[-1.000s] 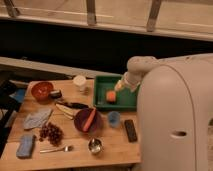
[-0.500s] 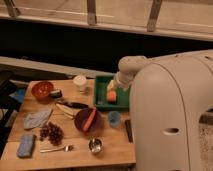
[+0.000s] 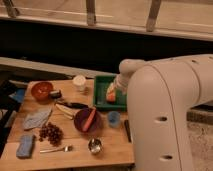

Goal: Place apple in plastic cup

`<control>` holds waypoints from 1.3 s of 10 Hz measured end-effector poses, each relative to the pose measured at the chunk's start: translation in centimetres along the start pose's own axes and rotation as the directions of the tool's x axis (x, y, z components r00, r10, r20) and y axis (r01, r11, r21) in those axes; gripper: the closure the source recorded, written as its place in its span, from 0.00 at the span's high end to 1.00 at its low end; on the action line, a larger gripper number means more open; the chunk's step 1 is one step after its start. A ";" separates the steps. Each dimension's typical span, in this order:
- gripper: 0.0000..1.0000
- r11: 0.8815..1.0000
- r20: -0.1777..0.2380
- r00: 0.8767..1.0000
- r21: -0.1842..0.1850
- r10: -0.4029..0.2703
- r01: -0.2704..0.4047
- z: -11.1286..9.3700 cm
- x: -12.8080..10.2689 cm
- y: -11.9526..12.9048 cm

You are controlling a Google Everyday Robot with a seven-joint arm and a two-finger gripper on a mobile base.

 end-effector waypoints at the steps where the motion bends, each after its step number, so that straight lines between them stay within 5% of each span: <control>1: 0.65 1.000 -0.014 1.000 -0.009 0.005 -0.005 1.0 0.1 0.1; 10: 0.63 0.996 -0.060 0.998 -0.092 -0.015 0.009 5.4 -0.8 2.9; 13: 0.37 0.996 -0.066 0.996 -0.058 -0.067 0.063 5.6 -0.7 2.0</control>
